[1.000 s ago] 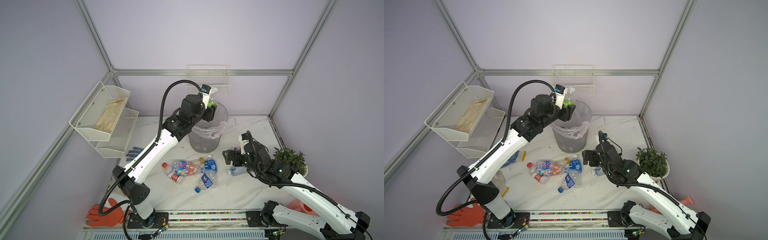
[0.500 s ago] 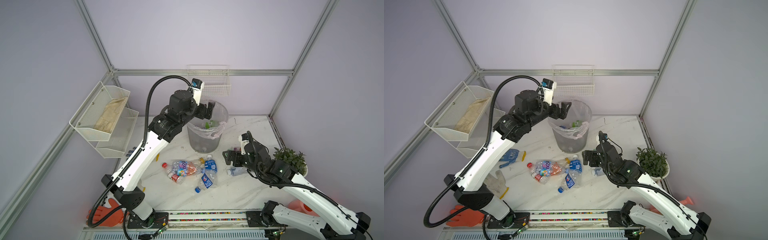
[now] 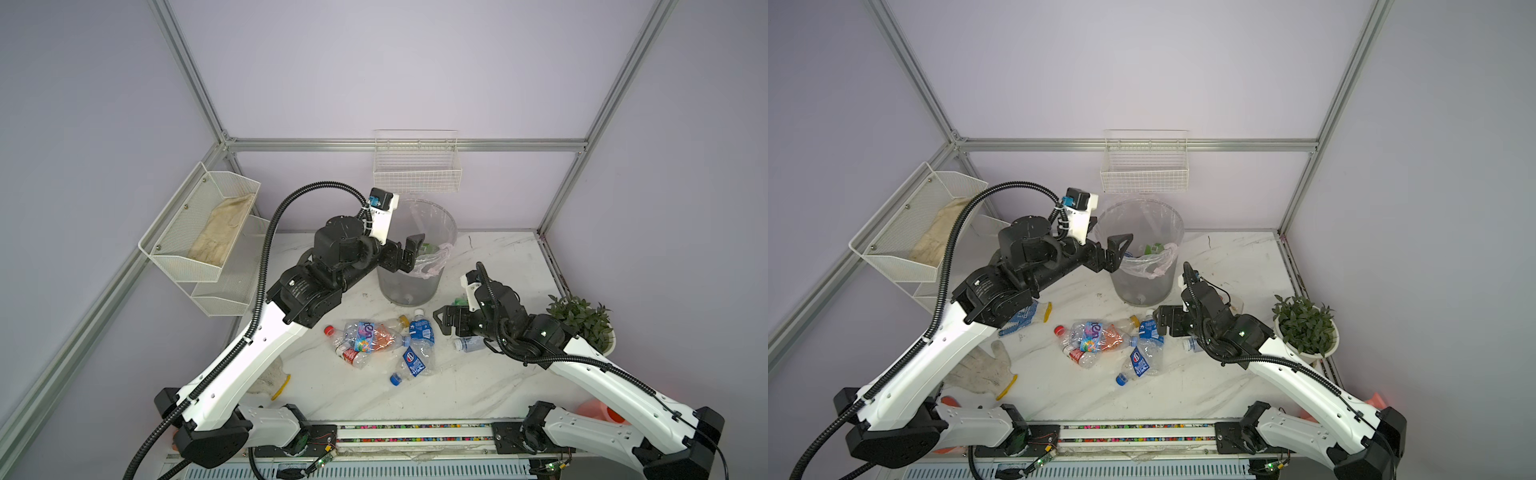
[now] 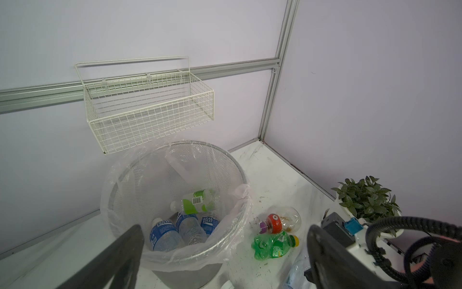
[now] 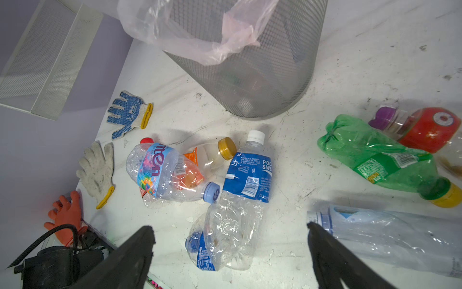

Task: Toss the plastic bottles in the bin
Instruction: 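Lower left gripper back toward pile while right gripper descends onto crumpled clear bottle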

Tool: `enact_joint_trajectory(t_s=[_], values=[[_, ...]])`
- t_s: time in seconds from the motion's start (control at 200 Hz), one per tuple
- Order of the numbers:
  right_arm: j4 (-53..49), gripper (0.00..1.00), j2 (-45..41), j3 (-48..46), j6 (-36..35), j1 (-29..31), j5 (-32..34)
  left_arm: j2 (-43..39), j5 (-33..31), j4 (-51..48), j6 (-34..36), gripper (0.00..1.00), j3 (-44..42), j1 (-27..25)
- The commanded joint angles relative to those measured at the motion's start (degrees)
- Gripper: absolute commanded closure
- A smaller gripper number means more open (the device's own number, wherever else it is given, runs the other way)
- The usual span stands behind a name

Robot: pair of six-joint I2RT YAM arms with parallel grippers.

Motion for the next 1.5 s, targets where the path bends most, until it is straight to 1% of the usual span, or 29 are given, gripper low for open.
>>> enact_joint_trajectory(t_s=[0.0, 0.14, 0.28, 0.355, 0.38, 0.5, 0.715, 0.955, 1.18, 1.495], values=[[2.65, 0.03, 0.15, -1.94, 1.55, 0.15, -2.95, -5.19, 0.53, 5.59, 0.14, 0.00, -5.57, -0.97], [5.65, 0.03, 0.66, -4.86, 3.80, 0.25, -5.52, -9.27, -1.36, 6.03, -1.15, 0.00, -11.11, -1.64], [7.82, 0.03, 1.37, -7.87, 6.48, 1.16, -6.23, -13.47, -2.73, 5.98, -3.50, 0.00, -17.03, -1.98], [8.84, 0.03, 1.58, -9.47, 7.71, 1.88, -6.16, -15.59, -3.55, 5.99, -3.59, 0.00, -20.29, -2.11], [9.25, 0.03, 1.52, -9.90, 8.25, 2.11, -6.14, -16.20, -3.94, 6.05, -5.56, 0.00, -21.32, -2.20], [13.15, 0.03, 1.88, -12.78, 11.00, 3.98, -6.66, -18.85, -4.59, 5.98, -7.55, 0.00, -26.00, -2.24], [15.66, 0.03, 5.84, -13.71, 12.59, 8.05, -5.11, -24.09, -6.29, 5.74, -12.36, 0.00, -34.28, -2.35], [17.71, 0.03, 9.27, -14.40, 13.72, 10.66, -4.07, -29.60, -6.96, 4.40, -18.52, 0.00, -42.37, -2.51], [21.14, 0.03, 12.14, -15.86, 15.43, 12.56, -4.12, -32.56, -7.54, 2.76, -22.34, 0.00, -46.25, -2.72], [21.49, 0.04, 14.75, -15.56, 15.98, 13.84, -1.53, -33.99, -7.55, 1.61, -25.28, 0.00, -48.81, -3.50]])
